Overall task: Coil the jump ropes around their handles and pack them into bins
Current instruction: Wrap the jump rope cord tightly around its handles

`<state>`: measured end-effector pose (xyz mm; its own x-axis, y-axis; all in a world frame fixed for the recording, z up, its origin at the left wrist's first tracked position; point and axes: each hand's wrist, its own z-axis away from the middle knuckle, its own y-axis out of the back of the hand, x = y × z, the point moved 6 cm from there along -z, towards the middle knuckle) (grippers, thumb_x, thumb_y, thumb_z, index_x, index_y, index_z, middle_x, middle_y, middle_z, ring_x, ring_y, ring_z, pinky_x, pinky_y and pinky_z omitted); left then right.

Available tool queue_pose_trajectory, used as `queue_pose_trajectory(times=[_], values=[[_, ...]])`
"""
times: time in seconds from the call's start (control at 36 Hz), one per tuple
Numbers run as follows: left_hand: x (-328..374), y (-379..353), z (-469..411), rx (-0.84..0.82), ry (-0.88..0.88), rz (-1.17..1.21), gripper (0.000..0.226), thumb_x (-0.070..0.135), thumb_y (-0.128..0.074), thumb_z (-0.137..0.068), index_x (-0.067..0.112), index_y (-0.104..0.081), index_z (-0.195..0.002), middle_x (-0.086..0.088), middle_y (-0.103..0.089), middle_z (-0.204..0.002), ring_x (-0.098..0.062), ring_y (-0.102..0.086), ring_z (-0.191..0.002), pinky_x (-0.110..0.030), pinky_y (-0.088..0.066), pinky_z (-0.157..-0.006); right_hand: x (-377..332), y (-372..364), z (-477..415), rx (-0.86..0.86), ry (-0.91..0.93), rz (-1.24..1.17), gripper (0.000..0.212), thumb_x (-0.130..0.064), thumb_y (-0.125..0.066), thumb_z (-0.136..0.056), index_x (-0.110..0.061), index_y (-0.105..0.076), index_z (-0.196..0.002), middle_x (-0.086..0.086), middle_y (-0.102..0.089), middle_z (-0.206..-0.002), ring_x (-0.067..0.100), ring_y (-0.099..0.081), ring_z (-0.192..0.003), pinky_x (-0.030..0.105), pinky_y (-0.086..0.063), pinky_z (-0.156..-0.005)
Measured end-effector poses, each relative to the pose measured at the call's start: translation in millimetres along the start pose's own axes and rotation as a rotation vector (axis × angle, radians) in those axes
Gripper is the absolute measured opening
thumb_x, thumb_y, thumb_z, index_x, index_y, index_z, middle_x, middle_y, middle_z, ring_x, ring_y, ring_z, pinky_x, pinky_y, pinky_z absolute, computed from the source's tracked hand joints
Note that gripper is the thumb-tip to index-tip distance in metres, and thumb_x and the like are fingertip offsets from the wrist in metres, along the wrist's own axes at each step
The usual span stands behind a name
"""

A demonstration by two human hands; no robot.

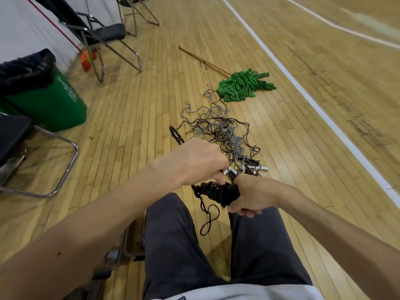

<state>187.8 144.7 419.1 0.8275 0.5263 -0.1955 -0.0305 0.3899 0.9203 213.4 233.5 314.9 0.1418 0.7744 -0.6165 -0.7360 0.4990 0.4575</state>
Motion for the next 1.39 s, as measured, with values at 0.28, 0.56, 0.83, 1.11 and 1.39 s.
queue_pose_trajectory(times=[0.28,0.56,0.83,1.11,1.39], values=[[-13.8,8.4,3.5,0.114,-0.056,0.237,0.066,0.074,-0.043,-0.079,0.015,-0.071,-0.086,0.004,-0.062,-0.067,-0.015,-0.058,-0.067,-0.034,-0.05,-0.063,-30.2,-5.9,38.9,-0.173,0.187,0.057,0.027,-0.021,-0.074,-0.088,0.003,-0.066,-0.093,0.024,-0.07,-0.084,0.022,-0.057,-0.061,0.035,-0.046,-0.062],[-27.8,-1.6,17.0,0.177,-0.035,1.08,0.038,0.043,-0.08,-0.069,0.006,-0.073,-0.066,0.004,-0.056,-0.052,-0.006,-0.046,-0.05,-0.016,-0.033,-0.051,-45.7,-11.3,77.9,-0.374,0.349,-0.104,0.016,-0.01,-0.074,-0.09,0.002,-0.063,-0.088,-0.004,-0.066,-0.067,0.011,-0.057,-0.056,0.035,-0.041,-0.062],[-23.2,-17.5,19.2,-0.017,-0.035,1.214,0.032,0.033,-0.083,-0.071,0.002,-0.074,-0.073,-0.013,-0.058,-0.059,-0.015,-0.046,-0.054,-0.023,-0.033,-0.052,-38.1,-2.9,84.5,-0.317,0.21,0.169,0.018,-0.021,-0.076,-0.088,-0.006,-0.066,-0.09,-0.007,-0.062,-0.059,0.008,-0.058,-0.053,0.013,-0.044,-0.055],[-20.9,-19.7,9.3,0.137,-0.056,1.367,0.059,0.054,-0.073,-0.071,-0.005,-0.067,-0.07,-0.007,-0.046,-0.052,-0.013,-0.035,-0.046,-0.019,-0.026,-0.045,-48.2,11.6,92.6,-0.324,0.553,-0.296,0.013,-0.003,-0.076,-0.085,-0.01,-0.067,-0.089,0.02,-0.065,-0.074,0.021,-0.061,-0.061,0.022,-0.05,-0.061],[-15.5,-58.4,13.7,0.129,0.09,1.524,0.027,0.0,-0.05,-0.087,0.021,-0.056,-0.069,0.012,-0.056,-0.059,-0.001,-0.047,-0.055,-0.019,-0.043,-0.058,-37.7,19.6,77.1,-0.17,0.577,-0.625,0.014,-0.012,-0.074,-0.086,-0.019,-0.068,-0.096,0.009,-0.068,-0.082,0.025,-0.068,-0.071,0.03,-0.056,-0.064]])
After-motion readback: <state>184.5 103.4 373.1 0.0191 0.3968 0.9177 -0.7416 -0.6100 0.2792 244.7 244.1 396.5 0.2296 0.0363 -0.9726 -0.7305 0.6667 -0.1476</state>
